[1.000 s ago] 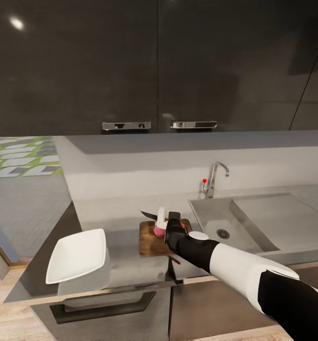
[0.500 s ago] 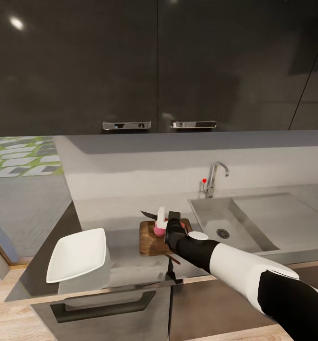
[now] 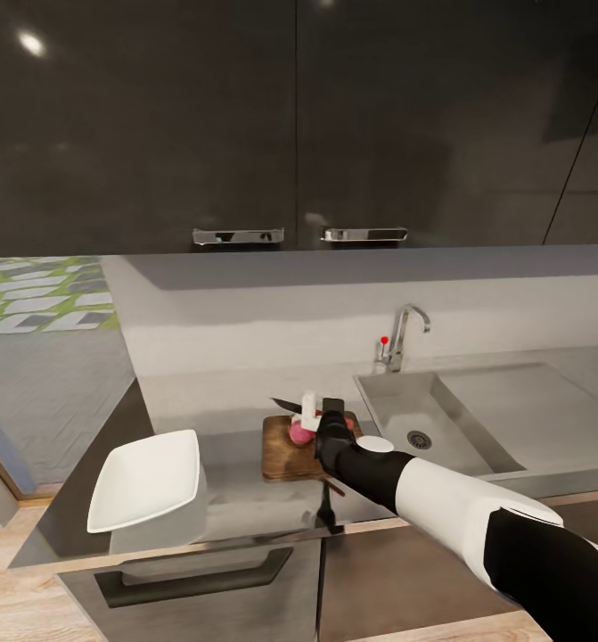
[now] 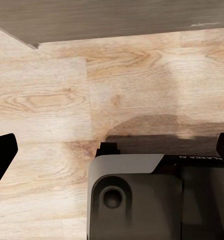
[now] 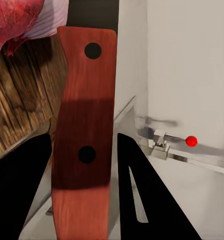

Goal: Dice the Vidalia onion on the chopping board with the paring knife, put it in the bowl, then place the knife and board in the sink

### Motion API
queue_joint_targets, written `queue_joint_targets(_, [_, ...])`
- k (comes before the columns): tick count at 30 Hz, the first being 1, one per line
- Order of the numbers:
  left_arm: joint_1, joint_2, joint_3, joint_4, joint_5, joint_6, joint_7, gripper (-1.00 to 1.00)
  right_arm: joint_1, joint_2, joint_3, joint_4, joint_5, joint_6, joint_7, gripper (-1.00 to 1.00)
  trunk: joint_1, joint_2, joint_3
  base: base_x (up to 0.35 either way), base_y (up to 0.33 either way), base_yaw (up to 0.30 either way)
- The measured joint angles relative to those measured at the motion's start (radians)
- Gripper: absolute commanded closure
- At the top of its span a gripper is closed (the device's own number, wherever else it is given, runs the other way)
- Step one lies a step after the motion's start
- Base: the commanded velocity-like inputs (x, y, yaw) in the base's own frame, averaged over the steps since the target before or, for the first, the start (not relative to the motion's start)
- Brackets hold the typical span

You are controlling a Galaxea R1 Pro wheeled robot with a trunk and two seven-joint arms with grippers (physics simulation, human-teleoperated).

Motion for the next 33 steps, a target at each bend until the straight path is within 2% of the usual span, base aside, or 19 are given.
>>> queue_joint_targets(11, [0.0,0.0,0.0,0.0,0.0,0.0,0.0,-1.0,0.0,0.0,0.002,0.008,0.004,0.0,0.003,1.0,0.0,0.0,0.0,0.0,0.0,0.0])
queue_joint_targets(25, [0.0,0.0,0.0,0.0,0.0,0.0,0.0,-1.0,0.0,0.003,0.048,0.015,0.002,0.0,0.007,1.0,0.0,0.0,0.0,0.0,0.0,0.0])
queue_joint_targets(33, [0.0,0.0,0.0,0.001,0.0,0.0,0.0,-1.0,0.0,0.005,0.056,0.025,0.002,0.0,0.007,1.0,0.0,0.0,0.0,0.0,0.0,0.0])
